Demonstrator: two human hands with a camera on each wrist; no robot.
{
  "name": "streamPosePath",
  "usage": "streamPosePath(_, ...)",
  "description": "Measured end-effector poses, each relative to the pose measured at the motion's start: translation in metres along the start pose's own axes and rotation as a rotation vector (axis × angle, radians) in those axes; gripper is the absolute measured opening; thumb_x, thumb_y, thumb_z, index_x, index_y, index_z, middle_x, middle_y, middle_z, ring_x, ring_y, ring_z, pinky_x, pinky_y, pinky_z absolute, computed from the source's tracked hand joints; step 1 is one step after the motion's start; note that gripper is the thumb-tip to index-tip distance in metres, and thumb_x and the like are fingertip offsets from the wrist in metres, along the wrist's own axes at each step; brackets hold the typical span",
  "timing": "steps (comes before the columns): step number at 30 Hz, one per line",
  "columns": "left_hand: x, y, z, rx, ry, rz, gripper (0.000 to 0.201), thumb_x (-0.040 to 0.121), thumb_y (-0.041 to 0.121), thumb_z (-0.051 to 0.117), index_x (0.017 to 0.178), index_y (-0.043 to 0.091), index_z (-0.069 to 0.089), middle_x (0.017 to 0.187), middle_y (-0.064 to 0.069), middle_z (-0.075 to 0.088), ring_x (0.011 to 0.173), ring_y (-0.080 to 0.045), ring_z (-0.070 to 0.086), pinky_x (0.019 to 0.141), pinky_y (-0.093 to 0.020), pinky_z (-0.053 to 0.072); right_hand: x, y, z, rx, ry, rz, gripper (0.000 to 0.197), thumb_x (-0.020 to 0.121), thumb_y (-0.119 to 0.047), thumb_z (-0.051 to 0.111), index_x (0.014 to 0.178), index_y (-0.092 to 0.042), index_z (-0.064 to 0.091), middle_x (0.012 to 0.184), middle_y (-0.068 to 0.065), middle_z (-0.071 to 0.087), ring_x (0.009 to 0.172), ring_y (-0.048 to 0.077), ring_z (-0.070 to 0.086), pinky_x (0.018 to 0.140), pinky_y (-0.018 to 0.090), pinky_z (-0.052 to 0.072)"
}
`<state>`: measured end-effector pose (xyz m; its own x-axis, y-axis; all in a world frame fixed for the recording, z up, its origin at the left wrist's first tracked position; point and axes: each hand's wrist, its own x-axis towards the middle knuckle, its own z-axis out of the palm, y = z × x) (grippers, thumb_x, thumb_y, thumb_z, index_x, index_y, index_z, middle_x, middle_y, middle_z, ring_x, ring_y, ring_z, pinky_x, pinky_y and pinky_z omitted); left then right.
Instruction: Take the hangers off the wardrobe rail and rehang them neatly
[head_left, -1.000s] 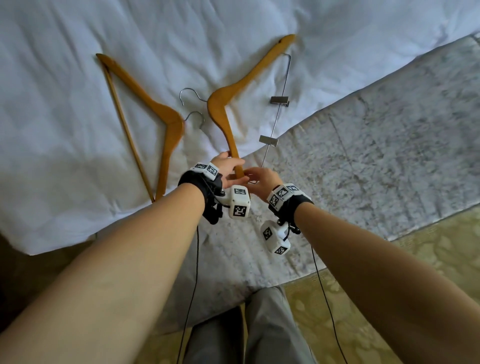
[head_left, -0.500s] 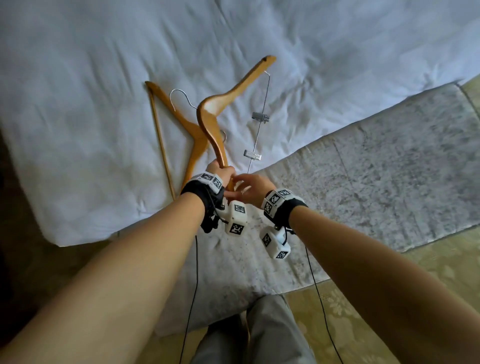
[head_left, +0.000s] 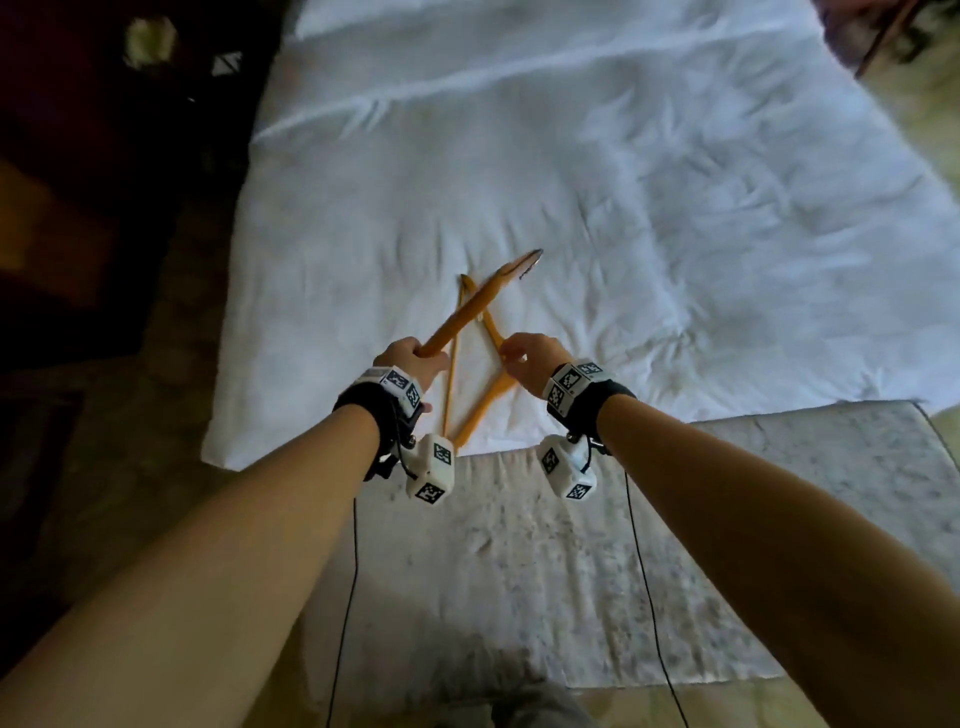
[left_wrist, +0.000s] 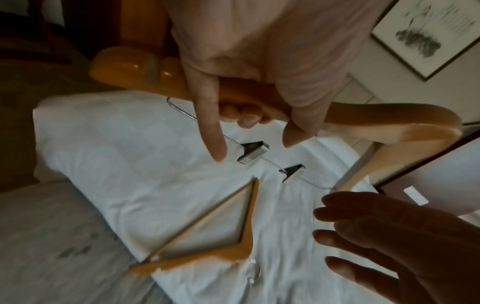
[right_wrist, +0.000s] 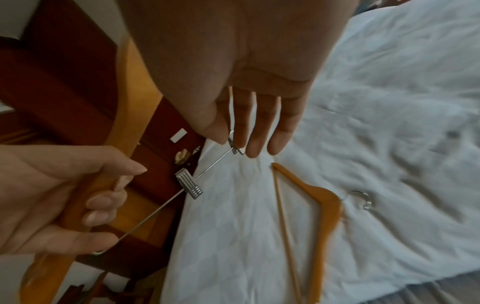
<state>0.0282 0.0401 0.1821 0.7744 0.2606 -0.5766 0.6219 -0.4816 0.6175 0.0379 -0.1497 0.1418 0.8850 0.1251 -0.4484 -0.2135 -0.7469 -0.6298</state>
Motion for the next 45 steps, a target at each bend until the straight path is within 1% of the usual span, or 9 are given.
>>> streamPosePath(4,-0.032,-0.012,-0.085,0.115,0.129,0.138,0.036,0.069,0.053,0.068,0.077,0.018,0.063,0.079,-0.007,0.068,0.073,-0.027,0.068,0.067,-0.042,0.061,-0.023,-0.085,0.003,-0.055,0.092,-0.065,0.032,0.089,-0.014,0.056,0.122,-0.012,0.055,0.126,0.006,0.056,0.104,0.027,0.058,0.077,0.027,0.041)
streamPosePath(6,-0.052,-0.025,-0.130,0.181,0.206,0.180,0.046,0.067,0.064,0.065,0.075,0.019,0.063,0.073,-0.004,0.069,0.069,-0.024,0.069,0.065,-0.039,0.061,-0.037,-0.127,0.009,-0.059,0.178,-0.099,0.041,0.088,-0.014,0.060,0.126,-0.006,0.047,0.131,0.010,0.049,0.114,0.029,0.054,0.083,0.029,0.041)
streamPosePath(11,-0.122,-0.065,-0.232,0.207,0.362,0.221,0.036,0.072,0.056,0.063,0.076,0.020,0.064,0.072,-0.003,0.067,0.063,-0.024,0.065,0.060,-0.033,0.057,-0.083,-0.226,0.039,-0.038,0.312,-0.175,0.061,0.088,-0.020,0.064,0.134,-0.007,0.027,0.138,0.010,0.036,0.116,0.036,0.052,0.097,0.048,0.046)
streamPosePath(22,-0.276,-0.204,-0.434,0.064,0.714,0.136,0.033,0.069,0.052,0.061,0.069,0.019,0.064,0.068,-0.002,0.068,0.066,-0.026,0.068,0.073,-0.040,0.060,-0.229,-0.427,0.143,-0.060,0.526,-0.569,0.052,0.086,-0.023,0.063,0.131,-0.011,0.037,0.133,0.014,0.037,0.121,0.037,0.044,0.098,0.045,0.043)
streamPosePath(27,-0.360,-0.256,-0.507,0.114,0.831,0.101,0.023,0.077,0.039,0.065,0.068,0.019,0.060,0.068,-0.003,0.064,0.060,-0.019,0.060,0.055,-0.025,0.042,-0.303,-0.510,0.178,-0.376,0.466,-0.762,0.041,0.093,-0.045,0.050,0.128,-0.025,0.051,0.133,0.005,0.046,0.126,0.033,0.037,0.103,0.050,0.033)
streamPosePath(32,-0.425,-0.301,-0.562,0.043,0.967,0.081,0.014,0.074,0.029,0.071,0.079,0.018,0.065,0.076,-0.004,0.067,0.068,-0.021,0.063,0.061,-0.027,0.049,-0.367,-0.579,0.214,-0.318,0.274,-0.889,0.026,0.093,-0.048,0.050,0.109,-0.028,0.058,0.106,0.000,0.061,0.110,0.028,0.055,0.099,0.051,0.040)
streamPosePath(36,-0.465,-0.323,-0.595,-0.070,1.110,0.139,0.014,0.075,0.020,0.069,0.086,0.021,0.061,0.083,-0.004,0.067,0.070,-0.021,0.064,0.069,-0.033,0.057,-0.400,-0.619,0.240,-0.241,0.191,-0.965,0.025,0.087,-0.052,0.059,0.098,-0.030,0.058,0.089,-0.001,0.064,0.080,0.022,0.063,0.076,0.037,0.056)
streamPosePath(42,-0.515,-0.351,-0.634,-0.297,1.453,0.237,0.021,0.080,0.021,0.068,0.100,0.020,0.061,0.101,-0.003,0.065,0.086,-0.021,0.063,0.077,-0.031,0.054,-0.445,-0.678,0.285,-0.182,0.055,-1.139,0.029,0.088,-0.049,0.063,0.082,-0.021,0.055,0.070,-0.005,0.052,0.063,0.015,0.052,0.050,0.025,0.033)
streamPosePath(45,-0.528,-0.365,-0.657,-0.428,1.325,0.184,0.025,0.072,0.031,0.071,0.092,0.022,0.060,0.098,-0.003,0.065,0.087,-0.021,0.063,0.077,-0.035,0.055,-0.465,-0.712,0.317,-0.143,-0.038,-1.192,0.037,0.087,-0.051,0.063,0.076,-0.017,0.054,0.070,-0.001,0.054,0.059,0.013,0.051,0.048,0.023,0.033)
